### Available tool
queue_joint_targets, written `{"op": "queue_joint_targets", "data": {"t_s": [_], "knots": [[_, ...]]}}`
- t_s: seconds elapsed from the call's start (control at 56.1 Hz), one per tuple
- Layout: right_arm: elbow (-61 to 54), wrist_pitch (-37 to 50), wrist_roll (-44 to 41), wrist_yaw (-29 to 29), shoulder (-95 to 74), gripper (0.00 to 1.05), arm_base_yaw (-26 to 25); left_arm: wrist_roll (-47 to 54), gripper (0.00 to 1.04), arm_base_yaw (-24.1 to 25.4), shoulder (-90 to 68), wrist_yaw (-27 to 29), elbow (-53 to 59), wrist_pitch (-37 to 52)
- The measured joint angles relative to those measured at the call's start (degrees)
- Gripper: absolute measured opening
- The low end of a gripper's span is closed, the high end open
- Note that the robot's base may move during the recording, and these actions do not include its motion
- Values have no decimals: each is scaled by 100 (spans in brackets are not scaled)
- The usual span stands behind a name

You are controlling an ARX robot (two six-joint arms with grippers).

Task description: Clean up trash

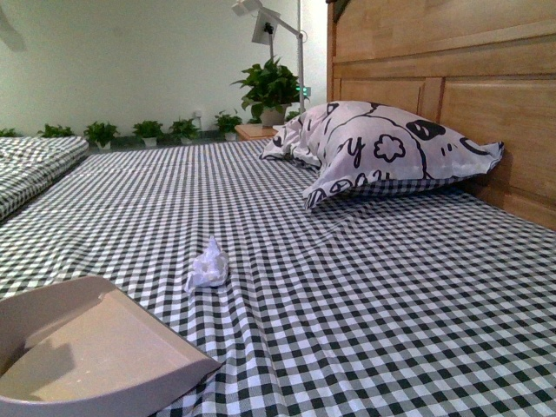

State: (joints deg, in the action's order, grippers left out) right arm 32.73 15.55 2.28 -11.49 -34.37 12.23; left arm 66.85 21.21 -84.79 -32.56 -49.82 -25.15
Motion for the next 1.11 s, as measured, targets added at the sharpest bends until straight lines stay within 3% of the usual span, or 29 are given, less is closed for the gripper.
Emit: {"op": "queue_joint_targets", "data": {"t_s": [0.089,0.178,0.41,0.695,1.105], "knots": [[671,-1652,114,273,-348,21,162,11,29,0,-2,7,0,0],[1073,-2472,63,452,-914,21,525,20,29,0,-2,7,-2,0],[2020,-2087,-240,632,-3165,21,1032,57,29,0,-9,4,-2,-2],[4083,-1856,-1412,-208,-6629,21,1233,76,29,0,-9,2,-4,-2],[5567,-2271,-1884,-796,-8515,21,1558,87,29,0,-9,2,-4,-2]]}}
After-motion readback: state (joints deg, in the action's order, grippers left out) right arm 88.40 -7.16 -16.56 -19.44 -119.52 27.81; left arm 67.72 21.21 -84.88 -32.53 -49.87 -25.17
